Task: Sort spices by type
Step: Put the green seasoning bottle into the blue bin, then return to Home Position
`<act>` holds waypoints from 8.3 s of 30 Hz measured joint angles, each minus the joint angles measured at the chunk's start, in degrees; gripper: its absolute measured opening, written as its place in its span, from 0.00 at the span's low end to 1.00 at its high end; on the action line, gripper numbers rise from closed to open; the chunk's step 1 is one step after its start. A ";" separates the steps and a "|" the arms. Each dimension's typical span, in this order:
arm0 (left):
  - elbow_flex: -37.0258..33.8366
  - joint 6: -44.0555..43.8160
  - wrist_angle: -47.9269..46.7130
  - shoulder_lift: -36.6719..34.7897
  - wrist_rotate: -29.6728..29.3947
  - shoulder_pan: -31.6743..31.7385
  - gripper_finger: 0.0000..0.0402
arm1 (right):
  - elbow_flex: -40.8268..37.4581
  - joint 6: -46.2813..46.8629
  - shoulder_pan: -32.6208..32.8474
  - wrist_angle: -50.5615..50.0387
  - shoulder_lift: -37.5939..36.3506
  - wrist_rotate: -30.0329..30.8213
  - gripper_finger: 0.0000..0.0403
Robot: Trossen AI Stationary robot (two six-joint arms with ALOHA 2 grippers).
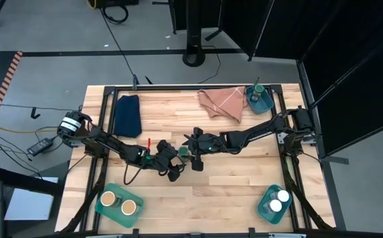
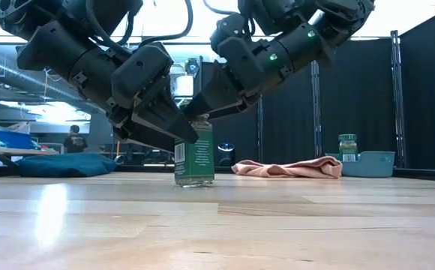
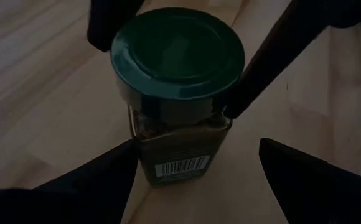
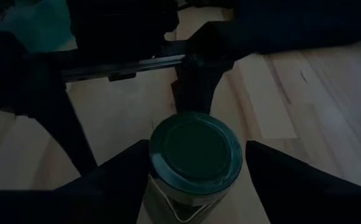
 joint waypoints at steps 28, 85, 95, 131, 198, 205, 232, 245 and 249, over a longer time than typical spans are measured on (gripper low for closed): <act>0.00 -1.54 0.08 -0.02 -0.82 0.07 0.84 | -0.02 10.27 -0.63 -3.42 -0.63 0.66 0.50; 0.67 2.31 -1.41 -9.24 1.84 6.06 0.84 | -27.58 35.27 -22.27 -48.61 -57.70 42.68 0.50; 0.66 3.06 -1.60 -9.44 2.82 8.19 0.84 | -27.55 37.77 -27.28 -50.51 -57.84 48.96 0.50; 0.66 2.61 -1.95 -9.42 4.31 8.70 0.84 | -42.27 40.96 -35.65 -30.43 -54.45 43.95 0.56; 0.66 10.37 -0.16 -48.89 16.08 8.90 0.85 | -7.43 11.32 -24.52 -46.62 -75.44 2.42 0.74; 0.68 17.46 -4.95 -61.99 18.47 8.87 0.85 | -7.39 12.63 -23.03 -47.30 -85.20 -3.48 0.74; -10.29 13.00 -23.25 -91.88 19.39 8.87 0.85 | -12.34 14.23 -23.50 -53.85 -105.66 -25.14 0.75; -23.92 7.81 -8.05 -94.14 24.15 8.81 0.85 | -27.13 20.15 -23.50 -33.02 -105.63 -35.94 0.74; -25.85 7.42 -4.18 -94.10 26.68 8.81 0.85 | -37.67 25.88 -23.20 -15.36 -105.63 -39.95 0.75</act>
